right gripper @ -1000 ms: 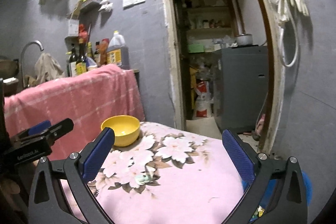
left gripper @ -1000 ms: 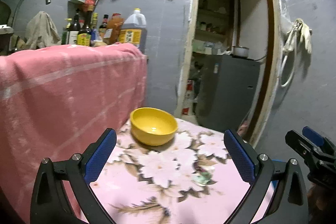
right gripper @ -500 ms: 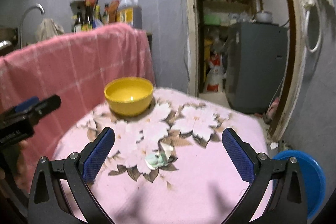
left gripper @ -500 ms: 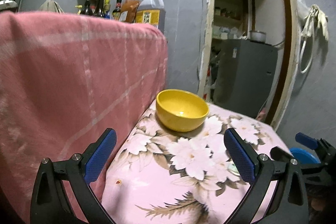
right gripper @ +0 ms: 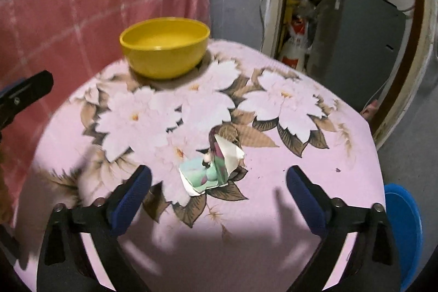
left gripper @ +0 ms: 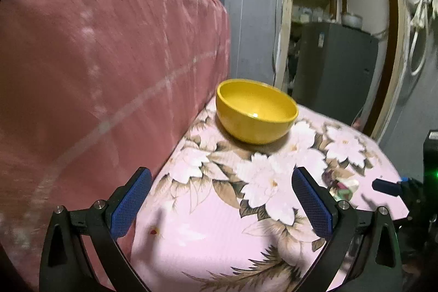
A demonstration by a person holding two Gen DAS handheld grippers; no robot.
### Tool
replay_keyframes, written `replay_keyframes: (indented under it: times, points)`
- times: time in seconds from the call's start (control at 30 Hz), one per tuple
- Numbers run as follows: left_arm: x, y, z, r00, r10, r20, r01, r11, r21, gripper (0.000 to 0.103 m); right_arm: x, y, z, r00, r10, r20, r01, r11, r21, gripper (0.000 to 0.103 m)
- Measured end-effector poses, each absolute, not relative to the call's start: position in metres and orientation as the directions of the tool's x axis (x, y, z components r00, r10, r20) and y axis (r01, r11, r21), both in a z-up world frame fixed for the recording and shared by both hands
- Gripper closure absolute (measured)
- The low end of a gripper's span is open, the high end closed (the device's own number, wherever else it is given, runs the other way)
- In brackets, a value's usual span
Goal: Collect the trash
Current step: 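Move both tools back over the remaining scraps on the table, then grasp the green-and-white wrapper with the right tool while the left tool grasps the brown shell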
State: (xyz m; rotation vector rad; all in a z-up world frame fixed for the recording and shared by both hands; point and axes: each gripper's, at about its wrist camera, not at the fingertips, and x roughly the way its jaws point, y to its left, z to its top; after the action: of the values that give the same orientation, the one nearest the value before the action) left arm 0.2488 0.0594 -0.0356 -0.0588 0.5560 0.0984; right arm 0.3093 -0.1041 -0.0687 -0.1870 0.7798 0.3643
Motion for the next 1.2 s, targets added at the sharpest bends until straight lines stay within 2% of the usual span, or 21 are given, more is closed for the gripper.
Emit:
replay_keyframes:
  times: [0.1,0.33,0.6,0.9,1.1,1.2]
  points:
    - [0.257,0.057,-0.041,0.821,0.075,-0.566,-0.1,0.995,-0.013,0.003,0.318,-0.103,-0.076,0.621,0.247,-0.744,-0.399,0.917,-0.029,0.022]
    - [0.272,0.048,-0.05,0.783,0.053,-0.619,-0.06,0.998,0.01,0.003,0.332,-0.099,-0.084,0.569,0.273,-0.775,-0.447,0.894,-0.014,0.034]
    - [0.279,0.032,-0.048,0.77,0.014,-0.638,-0.004,1.0,0.017,0.003,0.34,-0.11,-0.086,0.522,0.343,-0.781,-0.458,0.885,0.082,0.068]
    - [0.296,-0.001,-0.054,0.736,-0.064,-0.674,0.102,0.995,0.017,0.004,0.337,-0.143,-0.085,0.541,0.336,-0.771,-0.41,0.906,0.107,0.072]
    - [0.31,-0.033,-0.062,0.701,-0.104,-0.705,0.194,0.98,0.048,0.009,0.334,-0.17,-0.086,0.561,0.312,-0.767,-0.371,0.923,0.103,0.072]
    - [0.319,-0.051,-0.069,0.677,-0.111,-0.727,0.247,0.965,0.083,0.015,0.335,-0.183,-0.086,0.567,0.316,-0.761,-0.354,0.927,0.122,0.072]
